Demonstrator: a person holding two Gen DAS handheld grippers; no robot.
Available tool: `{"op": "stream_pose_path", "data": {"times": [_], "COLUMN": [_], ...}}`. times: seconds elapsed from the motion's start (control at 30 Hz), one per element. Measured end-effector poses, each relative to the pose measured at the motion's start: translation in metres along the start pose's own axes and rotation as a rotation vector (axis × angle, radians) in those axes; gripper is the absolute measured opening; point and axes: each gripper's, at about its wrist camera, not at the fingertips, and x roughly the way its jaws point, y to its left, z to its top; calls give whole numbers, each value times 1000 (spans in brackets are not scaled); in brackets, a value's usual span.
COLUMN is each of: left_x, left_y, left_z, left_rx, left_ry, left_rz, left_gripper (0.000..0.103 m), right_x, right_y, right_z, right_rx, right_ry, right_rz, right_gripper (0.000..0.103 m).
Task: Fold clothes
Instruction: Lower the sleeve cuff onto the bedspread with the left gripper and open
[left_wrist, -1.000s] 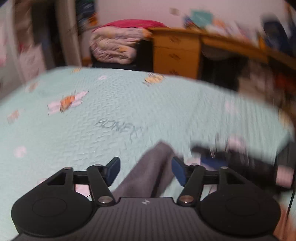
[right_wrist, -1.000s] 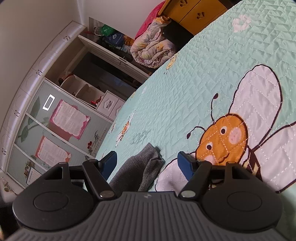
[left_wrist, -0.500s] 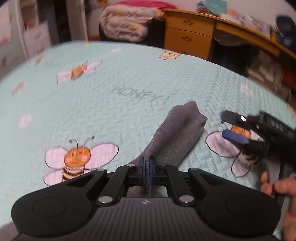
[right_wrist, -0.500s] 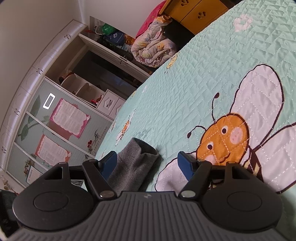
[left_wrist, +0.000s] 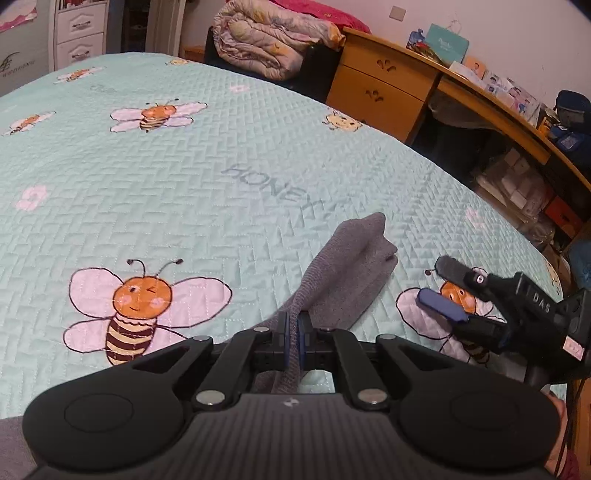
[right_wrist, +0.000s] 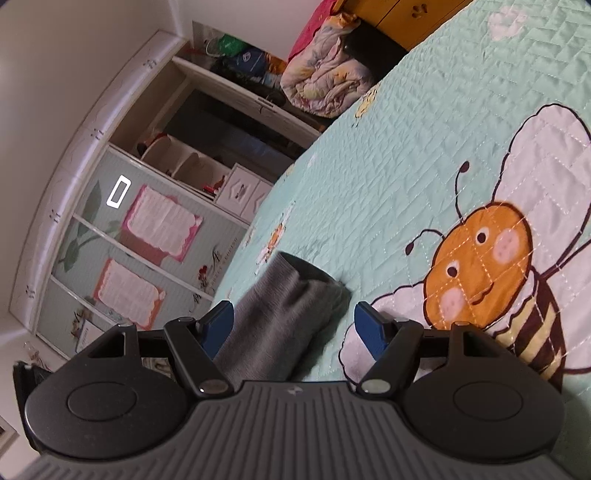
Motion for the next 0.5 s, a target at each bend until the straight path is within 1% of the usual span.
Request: {"op": "stream_pose_path", "data": {"times": [0.17, 0.37, 0.4, 0.43, 0.5], "left_x": [-2, 10, 12, 14, 18], "left_y": [4, -15, -18, -22, -28], "left_z": [-2, -16, -18, -21, -25], "left_rx": [-23, 92, 111, 131, 171], "left_ry": [-8, 65, 78, 91, 116], "left_rz": [-6, 11, 14, 17, 23], "left_gripper": [6, 6, 6, 9, 9], "right_x": [3, 3, 3, 2, 3], "right_y": [1, 0, -1, -2, -1], "right_z": [-2, -3, -3, -3, -4], "right_rx": [-13, -8, -5, -3, -13], "right_ry": [14, 15, 13, 11, 12], "right_rz": [-8, -2, -1, -1, -8], "right_gripper": [72, 72, 72, 72, 72]}}
